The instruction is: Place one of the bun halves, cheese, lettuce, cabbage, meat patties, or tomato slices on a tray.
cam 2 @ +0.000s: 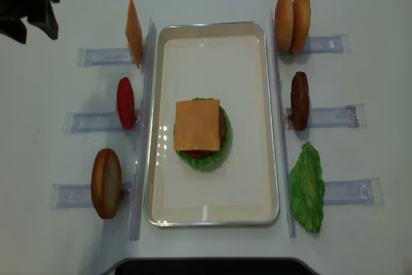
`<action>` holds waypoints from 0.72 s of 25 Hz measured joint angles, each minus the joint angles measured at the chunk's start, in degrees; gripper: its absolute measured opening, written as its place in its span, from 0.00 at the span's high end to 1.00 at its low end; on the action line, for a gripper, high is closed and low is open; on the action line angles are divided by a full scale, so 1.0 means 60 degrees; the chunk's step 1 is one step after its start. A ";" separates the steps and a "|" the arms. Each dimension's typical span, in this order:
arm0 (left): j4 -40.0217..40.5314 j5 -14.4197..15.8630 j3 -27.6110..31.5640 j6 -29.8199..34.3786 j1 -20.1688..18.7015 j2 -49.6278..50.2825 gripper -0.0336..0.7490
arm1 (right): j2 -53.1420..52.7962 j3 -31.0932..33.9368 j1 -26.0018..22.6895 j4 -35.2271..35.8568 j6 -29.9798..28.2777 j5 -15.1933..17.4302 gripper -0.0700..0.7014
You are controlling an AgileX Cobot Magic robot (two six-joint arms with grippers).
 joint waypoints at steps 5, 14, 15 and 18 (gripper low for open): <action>0.0541 0.0019 0.0115 0.0083 0.0127 -0.0196 0.36 | 0.0000 0.0000 0.0000 0.0000 0.0000 0.0000 0.22; 0.0709 -0.0245 0.4638 -0.0084 0.0127 -0.4815 0.36 | 0.0000 0.0000 0.0000 0.0000 0.0000 0.0000 0.22; 0.0674 -0.0372 0.5302 -0.0093 0.0127 -0.5475 0.36 | 0.0000 0.0000 0.0000 0.0000 0.0000 0.0000 0.22; 0.0619 -0.0826 0.6947 -0.0132 0.0127 -0.7304 0.36 | 0.0000 0.0000 0.0000 0.0000 0.0000 0.0000 0.22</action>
